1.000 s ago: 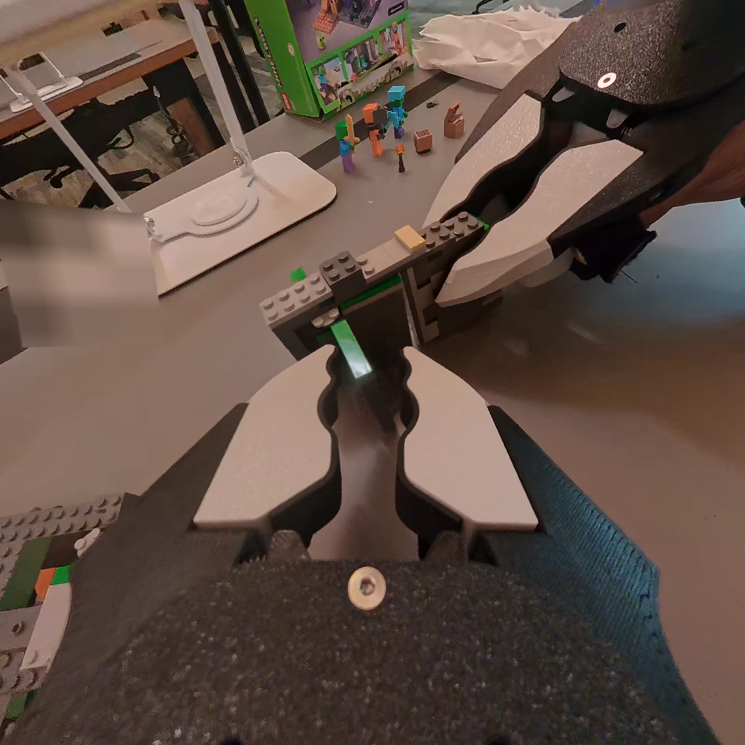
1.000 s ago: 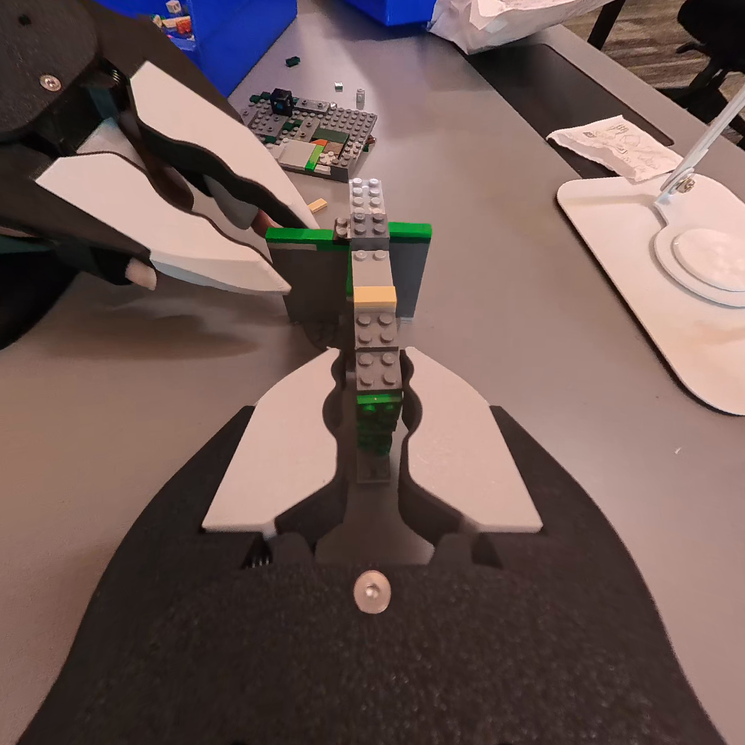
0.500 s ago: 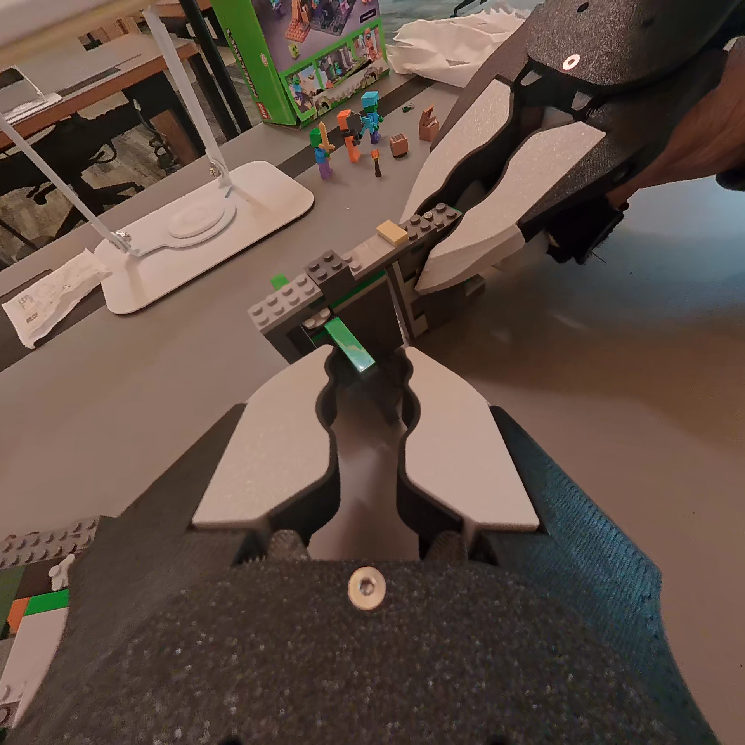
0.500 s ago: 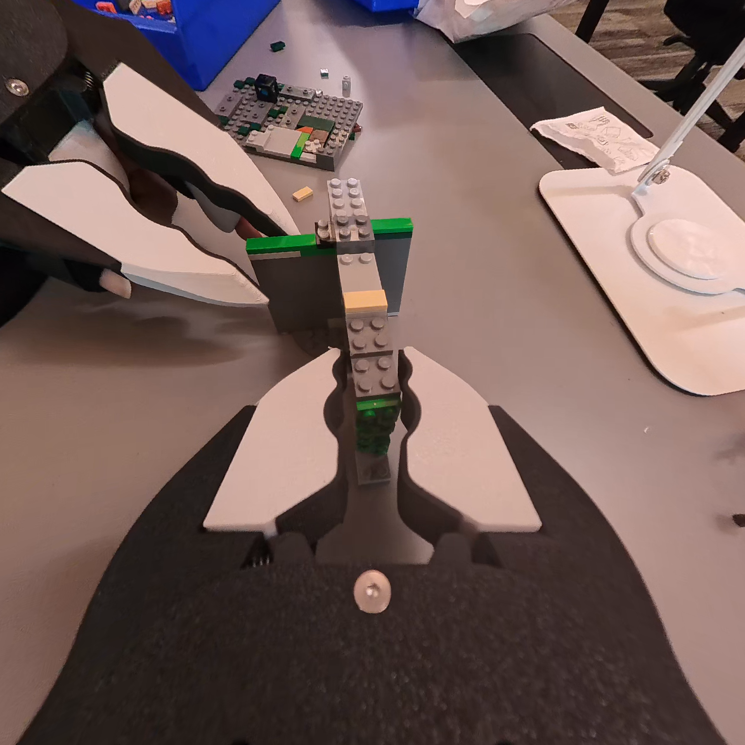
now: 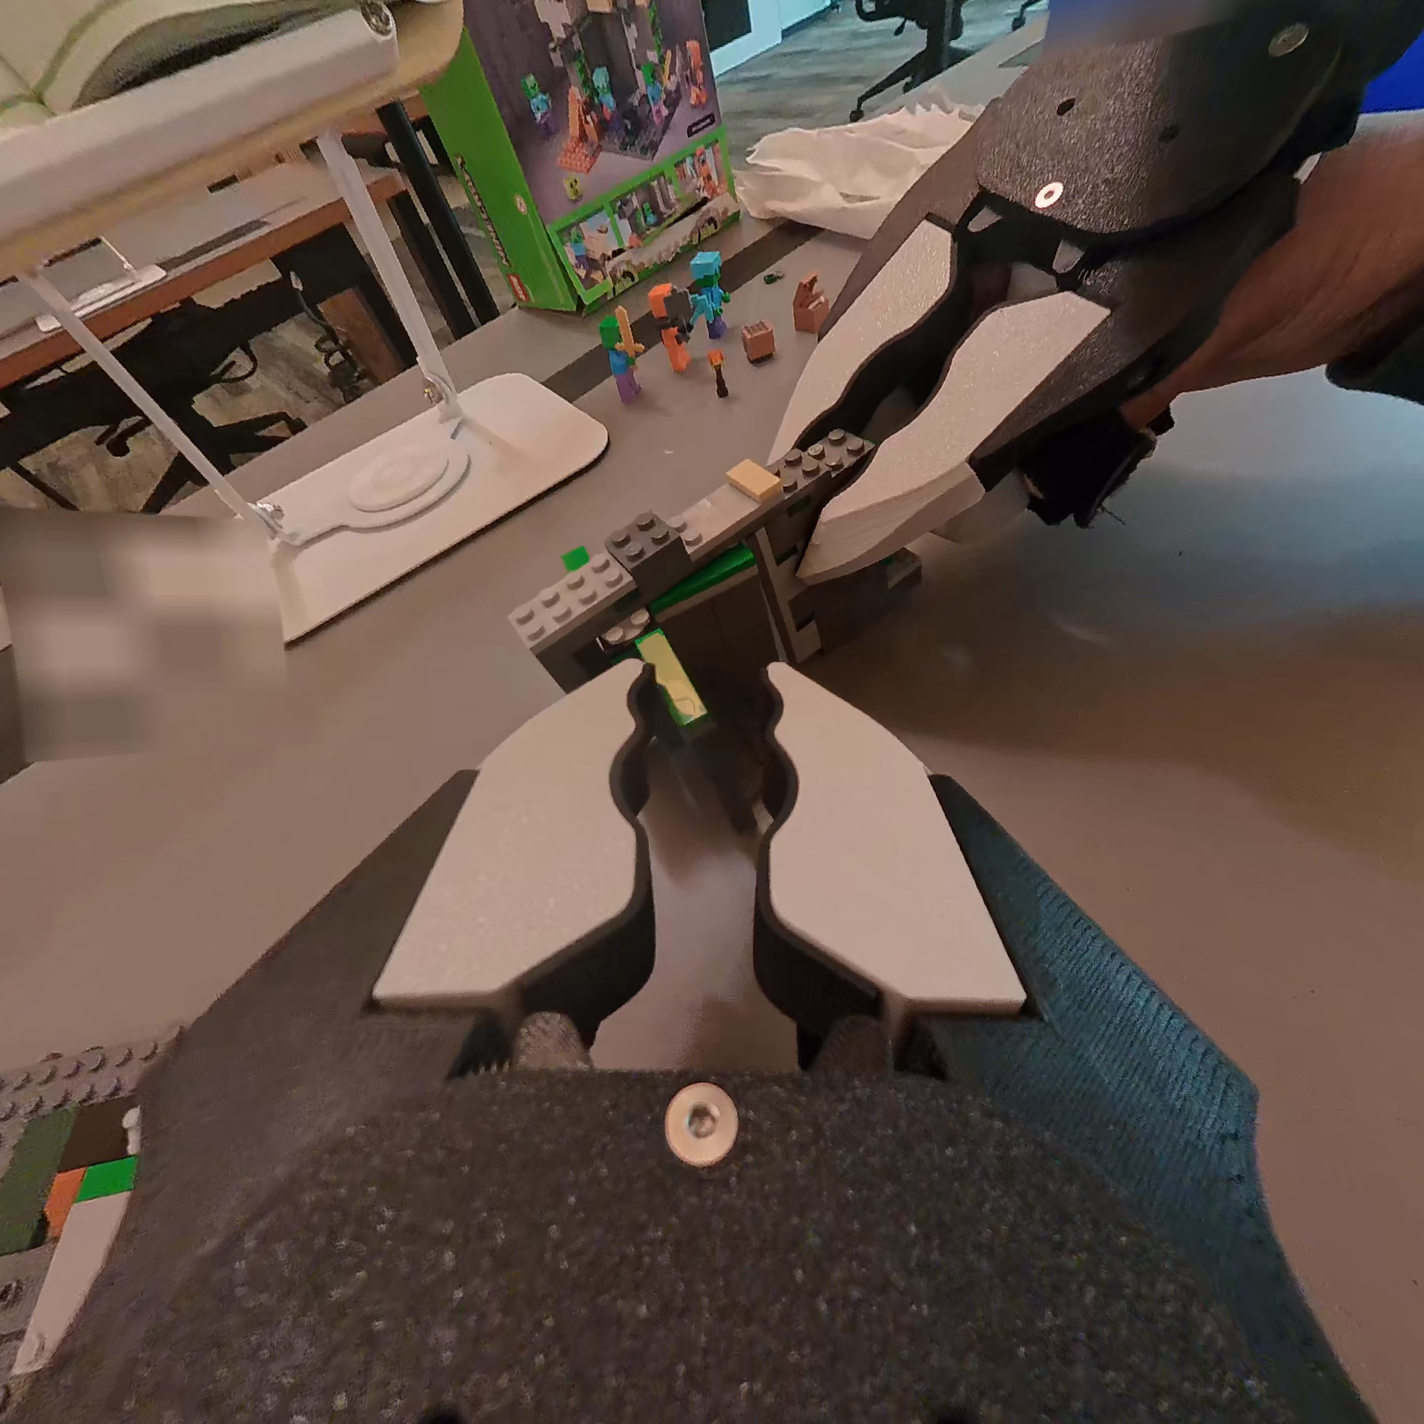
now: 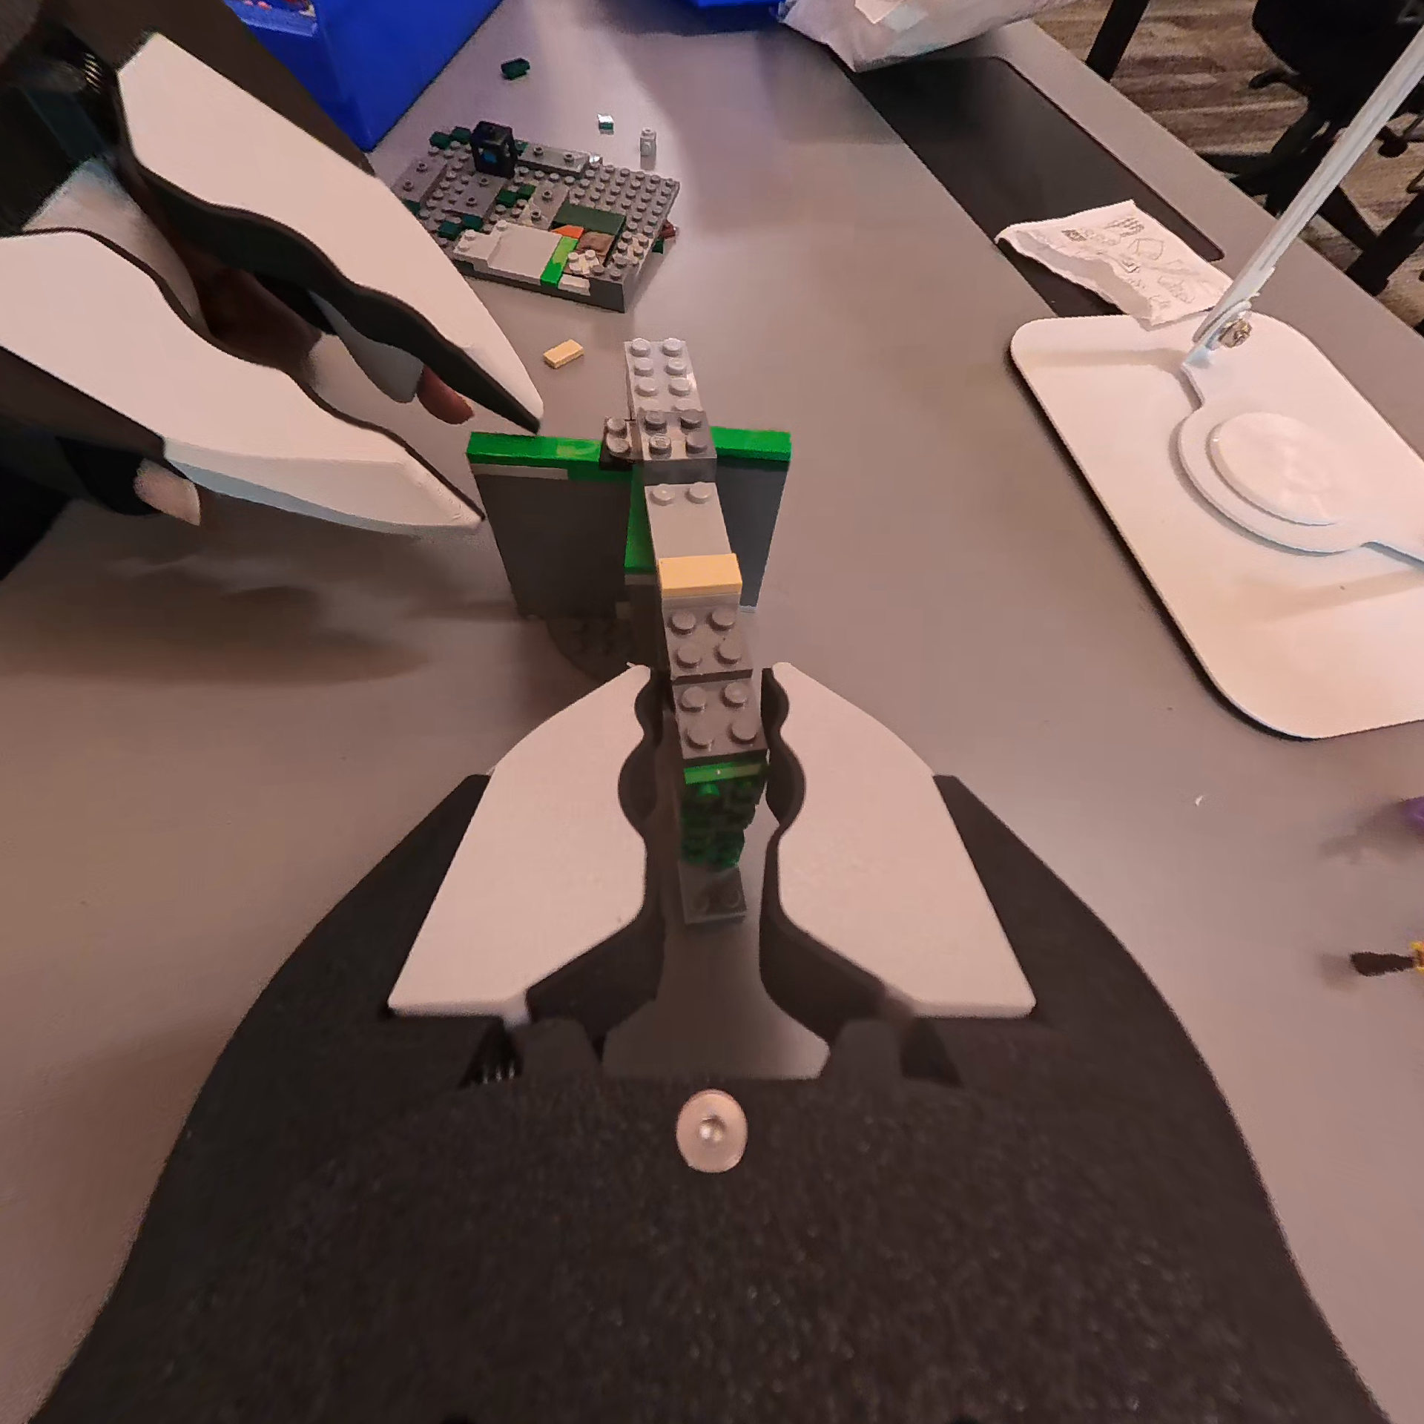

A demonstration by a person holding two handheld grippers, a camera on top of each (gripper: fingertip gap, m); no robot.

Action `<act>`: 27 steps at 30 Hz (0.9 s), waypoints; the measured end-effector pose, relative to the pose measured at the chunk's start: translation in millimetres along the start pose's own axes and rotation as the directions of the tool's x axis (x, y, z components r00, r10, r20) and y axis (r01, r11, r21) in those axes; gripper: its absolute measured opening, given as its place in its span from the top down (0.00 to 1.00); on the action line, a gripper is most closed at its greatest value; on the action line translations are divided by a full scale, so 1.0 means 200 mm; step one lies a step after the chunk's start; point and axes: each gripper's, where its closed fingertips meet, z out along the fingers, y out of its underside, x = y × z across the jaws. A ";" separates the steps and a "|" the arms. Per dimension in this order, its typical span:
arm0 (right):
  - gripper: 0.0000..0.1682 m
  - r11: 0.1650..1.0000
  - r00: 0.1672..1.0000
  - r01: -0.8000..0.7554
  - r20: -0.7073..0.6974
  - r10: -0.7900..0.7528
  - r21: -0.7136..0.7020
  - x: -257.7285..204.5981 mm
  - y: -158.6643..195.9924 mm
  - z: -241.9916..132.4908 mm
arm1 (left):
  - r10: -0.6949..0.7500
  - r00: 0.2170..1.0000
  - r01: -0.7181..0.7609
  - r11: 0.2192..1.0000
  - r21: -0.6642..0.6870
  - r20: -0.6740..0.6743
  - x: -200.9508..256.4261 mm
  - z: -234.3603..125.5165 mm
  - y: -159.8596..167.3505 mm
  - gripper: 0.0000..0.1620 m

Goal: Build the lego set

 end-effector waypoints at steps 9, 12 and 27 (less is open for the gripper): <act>0.85 0.999 1.000 0.000 -0.007 0.001 0.035 0.01 -0.03 -0.03 | -0.008 1.000 0.008 1.000 0.012 -0.008 0.00 -0.01 -0.01 0.87; 0.84 0.999 1.000 0.001 -0.019 0.000 0.045 0.02 -0.05 -0.04 | 0.002 1.000 -0.002 1.000 0.026 0.012 -0.01 -0.02 -0.02 0.87; 0.80 0.996 0.999 0.000 -0.053 0.005 0.085 0.04 -0.11 -0.08 | -0.065 0.975 0.096 0.986 -0.137 0.214 -0.71 -0.38 -0.05 0.87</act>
